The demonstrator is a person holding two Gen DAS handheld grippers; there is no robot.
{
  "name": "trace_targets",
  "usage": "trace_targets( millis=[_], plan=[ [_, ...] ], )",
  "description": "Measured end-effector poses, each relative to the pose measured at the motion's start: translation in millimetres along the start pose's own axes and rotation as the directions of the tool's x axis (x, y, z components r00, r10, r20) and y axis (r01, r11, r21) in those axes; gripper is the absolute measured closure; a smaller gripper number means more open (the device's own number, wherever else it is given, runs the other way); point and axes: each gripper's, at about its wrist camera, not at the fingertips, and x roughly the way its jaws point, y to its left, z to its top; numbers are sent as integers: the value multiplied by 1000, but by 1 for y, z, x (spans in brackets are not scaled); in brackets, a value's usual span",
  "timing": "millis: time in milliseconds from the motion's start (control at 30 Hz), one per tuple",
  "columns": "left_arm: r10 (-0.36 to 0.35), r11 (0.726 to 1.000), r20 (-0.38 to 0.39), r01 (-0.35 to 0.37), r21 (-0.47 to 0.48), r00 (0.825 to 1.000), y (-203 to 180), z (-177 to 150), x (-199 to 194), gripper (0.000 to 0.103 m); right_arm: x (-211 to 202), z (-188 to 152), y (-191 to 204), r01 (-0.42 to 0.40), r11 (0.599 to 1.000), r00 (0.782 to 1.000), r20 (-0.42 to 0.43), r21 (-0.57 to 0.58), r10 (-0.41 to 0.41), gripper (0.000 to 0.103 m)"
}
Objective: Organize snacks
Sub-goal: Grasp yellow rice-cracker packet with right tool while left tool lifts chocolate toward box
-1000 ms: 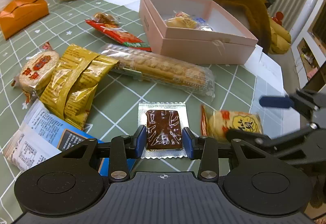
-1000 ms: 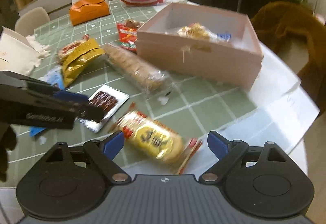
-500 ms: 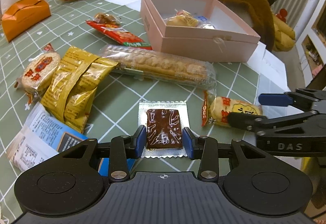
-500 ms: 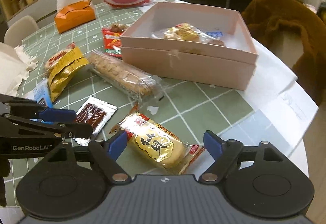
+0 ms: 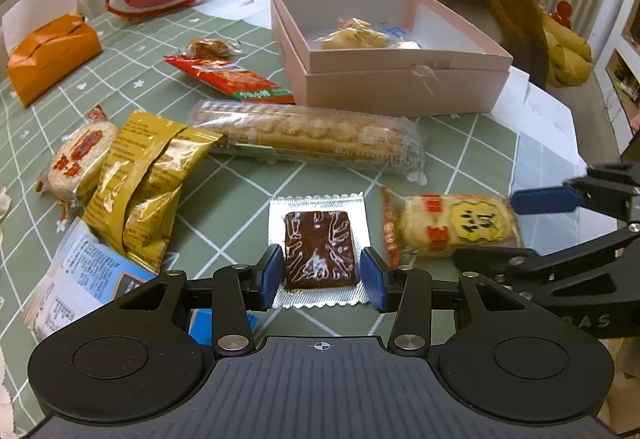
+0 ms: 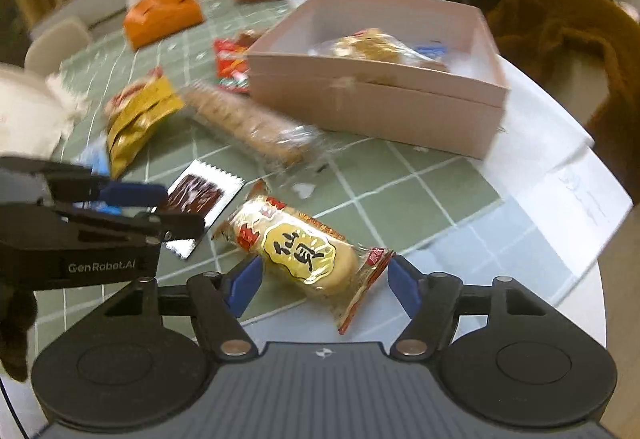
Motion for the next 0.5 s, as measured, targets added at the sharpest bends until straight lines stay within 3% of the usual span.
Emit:
trace_targets(
  millis=[133,367,500],
  plan=[
    [8,1000,5,-9,9,1000,-1,-1,-1,56,6,3,7,-6,1000,1000,-3,-16,6,35],
    [9,1000,5,-9,-14,1000,0,-1,-1,57,-7,-5,-9,-6,999,999,-35,40,7,66],
    [11,998,2,-11,-54,1000,0,-1,-3,59,-11,-8,-36,55,985,998,-26,165,-51,66]
  ],
)
